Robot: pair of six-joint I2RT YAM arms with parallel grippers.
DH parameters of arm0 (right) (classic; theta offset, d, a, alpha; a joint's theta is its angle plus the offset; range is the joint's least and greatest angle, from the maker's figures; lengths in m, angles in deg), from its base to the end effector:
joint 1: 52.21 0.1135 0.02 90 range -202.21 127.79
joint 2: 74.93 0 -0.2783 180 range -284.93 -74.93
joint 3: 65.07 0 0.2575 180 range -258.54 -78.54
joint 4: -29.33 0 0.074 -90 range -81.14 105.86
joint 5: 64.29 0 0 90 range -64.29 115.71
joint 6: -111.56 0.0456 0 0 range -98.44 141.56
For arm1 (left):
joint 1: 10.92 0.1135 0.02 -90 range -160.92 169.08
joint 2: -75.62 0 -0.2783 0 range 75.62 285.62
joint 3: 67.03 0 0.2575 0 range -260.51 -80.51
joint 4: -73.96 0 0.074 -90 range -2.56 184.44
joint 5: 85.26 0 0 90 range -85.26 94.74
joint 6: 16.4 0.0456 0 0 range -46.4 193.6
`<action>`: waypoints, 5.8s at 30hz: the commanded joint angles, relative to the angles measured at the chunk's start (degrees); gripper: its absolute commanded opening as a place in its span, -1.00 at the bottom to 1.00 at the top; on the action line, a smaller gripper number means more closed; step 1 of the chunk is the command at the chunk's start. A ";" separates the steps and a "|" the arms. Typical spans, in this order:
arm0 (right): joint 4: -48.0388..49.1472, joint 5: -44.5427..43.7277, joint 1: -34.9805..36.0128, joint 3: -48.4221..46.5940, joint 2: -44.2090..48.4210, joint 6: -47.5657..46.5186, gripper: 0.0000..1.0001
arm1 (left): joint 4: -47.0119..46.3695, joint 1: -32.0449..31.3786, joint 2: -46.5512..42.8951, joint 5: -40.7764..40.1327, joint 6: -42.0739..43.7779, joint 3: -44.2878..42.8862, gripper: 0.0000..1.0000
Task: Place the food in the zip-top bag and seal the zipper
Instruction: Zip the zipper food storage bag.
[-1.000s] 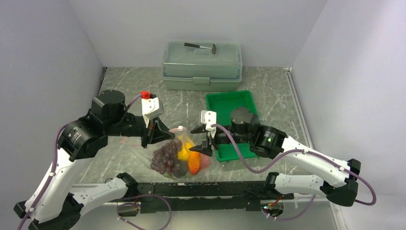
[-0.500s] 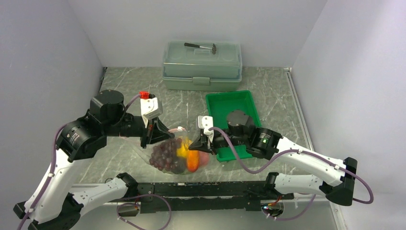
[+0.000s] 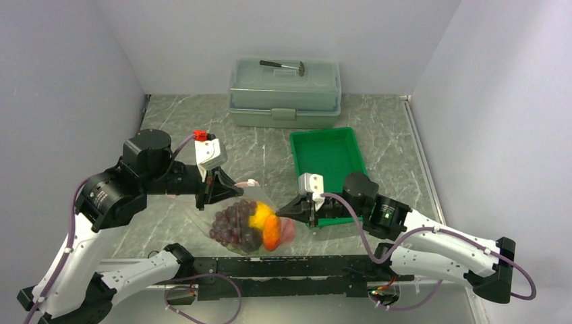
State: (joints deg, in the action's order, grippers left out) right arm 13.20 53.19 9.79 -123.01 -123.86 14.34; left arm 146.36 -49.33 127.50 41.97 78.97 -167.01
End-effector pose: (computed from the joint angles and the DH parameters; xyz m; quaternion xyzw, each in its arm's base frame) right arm 0.0777 0.1909 0.3495 -0.5430 0.5100 0.4539 0.4889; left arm 0.0774 -0.0966 0.4787 0.4575 0.6742 -0.4033 0.4166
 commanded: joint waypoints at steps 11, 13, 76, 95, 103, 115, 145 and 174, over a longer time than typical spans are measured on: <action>-4.44 -4.50 -0.03 -7.51 1.73 -2.55 0.18 | -4.38 0.09 -0.20 2.49 1.35 -4.03 -1.00; -6.79 -4.11 -0.03 -11.10 1.34 -3.94 0.28 | -4.27 0.16 -0.07 2.77 1.46 -3.95 -1.00; -28.22 7.09 0.05 -47.69 -26.93 -4.20 -0.63 | -2.40 0.09 0.77 3.48 1.74 -3.83 -1.00; -27.80 7.12 0.14 -45.54 -25.71 -4.95 -1.00 | -2.44 0.12 0.35 2.54 1.47 -4.03 -1.00; -27.06 5.99 0.13 -44.57 -24.76 -4.30 -1.00 | -3.37 0.09 0.33 2.48 0.73 -3.33 -0.53; -28.31 7.91 0.14 -44.72 -25.31 -3.46 -1.00 | -7.85 0.14 -1.18 5.42 -0.82 -1.48 0.24; -28.65 14.98 0.13 -48.61 -28.18 0.10 -1.00 | -14.31 0.10 0.57 8.87 -1.38 1.94 0.30; -27.15 14.67 0.07 -48.61 -27.54 1.61 -1.00 | -11.37 0.10 1.27 12.17 0.39 2.74 -0.36</action>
State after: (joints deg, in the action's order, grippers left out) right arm -20.50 66.26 9.85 -168.30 -153.74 14.77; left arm 135.36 -49.35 128.72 51.55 77.70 -164.30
